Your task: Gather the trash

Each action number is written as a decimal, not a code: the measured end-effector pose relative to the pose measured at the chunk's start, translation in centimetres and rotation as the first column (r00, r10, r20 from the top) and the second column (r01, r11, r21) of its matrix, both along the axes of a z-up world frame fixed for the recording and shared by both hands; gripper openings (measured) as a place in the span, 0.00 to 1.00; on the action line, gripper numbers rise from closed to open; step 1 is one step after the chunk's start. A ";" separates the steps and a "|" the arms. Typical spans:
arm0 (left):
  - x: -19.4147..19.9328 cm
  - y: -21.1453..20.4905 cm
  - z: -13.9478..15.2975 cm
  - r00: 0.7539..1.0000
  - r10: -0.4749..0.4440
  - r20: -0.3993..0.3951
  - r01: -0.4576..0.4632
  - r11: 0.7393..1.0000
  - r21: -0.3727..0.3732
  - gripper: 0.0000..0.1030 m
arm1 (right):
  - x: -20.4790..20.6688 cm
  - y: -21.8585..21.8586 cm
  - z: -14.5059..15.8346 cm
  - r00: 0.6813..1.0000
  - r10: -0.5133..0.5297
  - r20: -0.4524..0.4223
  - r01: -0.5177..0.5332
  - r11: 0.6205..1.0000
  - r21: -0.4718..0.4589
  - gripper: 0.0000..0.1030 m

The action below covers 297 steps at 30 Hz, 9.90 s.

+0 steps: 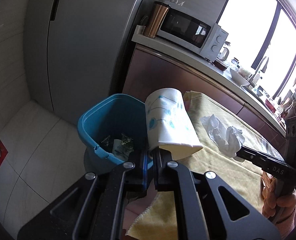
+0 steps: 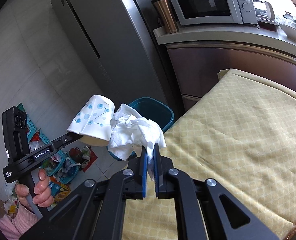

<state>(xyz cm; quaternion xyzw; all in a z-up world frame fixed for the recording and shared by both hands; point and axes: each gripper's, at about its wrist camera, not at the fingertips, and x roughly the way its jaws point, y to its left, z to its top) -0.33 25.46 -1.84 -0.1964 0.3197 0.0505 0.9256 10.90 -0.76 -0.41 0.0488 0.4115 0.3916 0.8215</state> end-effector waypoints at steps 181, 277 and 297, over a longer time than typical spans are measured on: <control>0.3 -28.6 -3.3 0.668 -0.742 -0.052 0.742 0.670 -0.032 0.16 | -5.1 -33.8 -4.7 0.725 -0.671 -0.157 0.687 0.719 0.101 0.01; -0.1 -16.3 0.5 0.885 -0.465 0.024 0.464 0.885 0.040 0.16 | -4.6 -20.3 2.0 0.912 -0.410 0.014 0.400 0.896 0.193 0.03; -1.5 -11.8 1.4 0.931 -0.362 0.045 0.359 0.931 0.056 0.16 | -3.2 -10.6 1.3 0.978 -0.208 -0.023 0.209 0.960 0.188 0.03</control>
